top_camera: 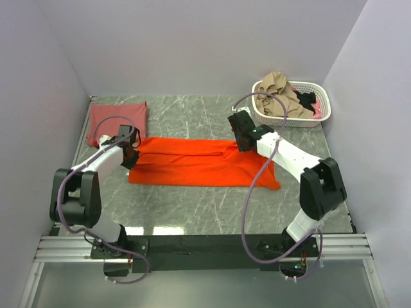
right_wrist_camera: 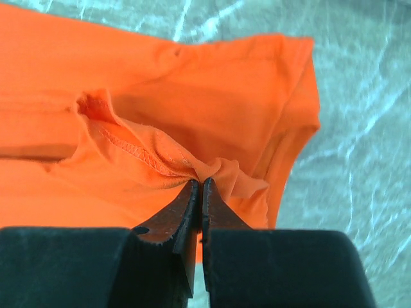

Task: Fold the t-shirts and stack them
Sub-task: Fold the tshirt

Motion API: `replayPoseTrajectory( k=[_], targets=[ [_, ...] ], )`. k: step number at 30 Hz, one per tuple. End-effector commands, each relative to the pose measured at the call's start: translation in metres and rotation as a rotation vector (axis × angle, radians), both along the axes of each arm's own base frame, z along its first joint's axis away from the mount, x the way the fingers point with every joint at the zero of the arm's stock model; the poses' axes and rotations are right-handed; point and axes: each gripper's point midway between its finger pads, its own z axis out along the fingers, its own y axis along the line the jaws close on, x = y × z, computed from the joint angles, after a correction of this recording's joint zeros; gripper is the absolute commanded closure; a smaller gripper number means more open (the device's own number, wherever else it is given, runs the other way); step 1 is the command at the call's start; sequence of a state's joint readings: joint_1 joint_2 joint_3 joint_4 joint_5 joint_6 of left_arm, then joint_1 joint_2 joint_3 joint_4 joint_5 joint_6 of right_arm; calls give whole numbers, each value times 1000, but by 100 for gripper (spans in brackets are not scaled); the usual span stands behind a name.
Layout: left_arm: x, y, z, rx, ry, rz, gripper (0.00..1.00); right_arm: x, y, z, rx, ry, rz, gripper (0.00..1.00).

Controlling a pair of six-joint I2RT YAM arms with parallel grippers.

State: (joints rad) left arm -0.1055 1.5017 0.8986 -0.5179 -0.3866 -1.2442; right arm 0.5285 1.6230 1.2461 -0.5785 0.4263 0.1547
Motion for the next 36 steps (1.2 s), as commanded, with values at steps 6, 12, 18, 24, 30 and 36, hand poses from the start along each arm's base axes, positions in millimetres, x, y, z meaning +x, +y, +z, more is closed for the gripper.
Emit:
replayPoseTrajectory(
  k=[6,12,18,24,30,36],
  targets=[
    [34,6,7,35,-19,5,73,56,11,-3,-38,-50,75,98],
    [26,13,24,62,-36,34,12,79,8,-13,-57,-31,-12,62],
    [10,26,61,113,-94,62,1,72,6,6,54,-111,-136,12],
    [0,19,79,89,-131,-6,1,41,16,12,236,-120,-135,9],
    [-9,4,59,41,-119,-103,1,27,28,-11,239,-15,-58,9],
    [-20,1,37,37,-99,-146,1,20,71,-20,382,67,4,18]
  ],
)
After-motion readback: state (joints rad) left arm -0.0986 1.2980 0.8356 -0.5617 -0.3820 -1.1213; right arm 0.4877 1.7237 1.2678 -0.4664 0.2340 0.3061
